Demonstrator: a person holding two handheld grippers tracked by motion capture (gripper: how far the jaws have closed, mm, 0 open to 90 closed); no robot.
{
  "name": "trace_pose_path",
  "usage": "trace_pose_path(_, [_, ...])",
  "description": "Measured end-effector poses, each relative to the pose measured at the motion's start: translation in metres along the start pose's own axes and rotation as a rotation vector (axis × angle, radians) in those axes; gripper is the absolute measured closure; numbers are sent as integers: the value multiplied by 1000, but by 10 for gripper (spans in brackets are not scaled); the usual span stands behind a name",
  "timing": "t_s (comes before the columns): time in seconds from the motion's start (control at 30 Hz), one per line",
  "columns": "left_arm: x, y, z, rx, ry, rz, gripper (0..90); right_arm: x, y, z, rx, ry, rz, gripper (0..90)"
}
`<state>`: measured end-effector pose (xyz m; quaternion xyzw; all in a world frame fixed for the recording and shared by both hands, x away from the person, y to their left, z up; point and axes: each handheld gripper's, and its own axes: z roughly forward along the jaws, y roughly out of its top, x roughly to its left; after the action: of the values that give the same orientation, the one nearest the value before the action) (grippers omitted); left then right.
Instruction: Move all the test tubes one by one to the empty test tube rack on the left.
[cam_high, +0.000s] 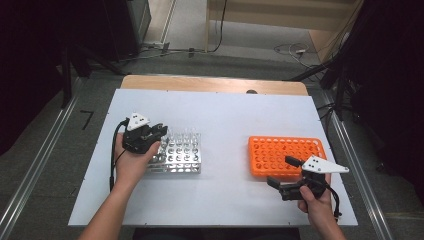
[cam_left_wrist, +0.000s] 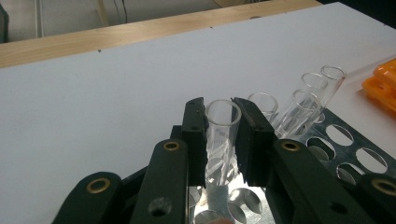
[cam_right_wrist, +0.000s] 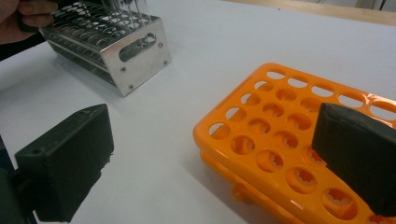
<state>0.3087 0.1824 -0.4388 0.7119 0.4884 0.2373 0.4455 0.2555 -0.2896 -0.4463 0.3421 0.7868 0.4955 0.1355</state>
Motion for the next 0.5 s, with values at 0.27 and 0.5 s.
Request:
trace_pose_path(0.27, [1, 0, 4, 38, -14, -5, 741, 0, 0, 0, 2, -5, 3, 0])
trace_pose_path(0.5, [1, 1, 5, 60, -4, -12, 711, 0, 0, -1, -2, -7, 7, 0])
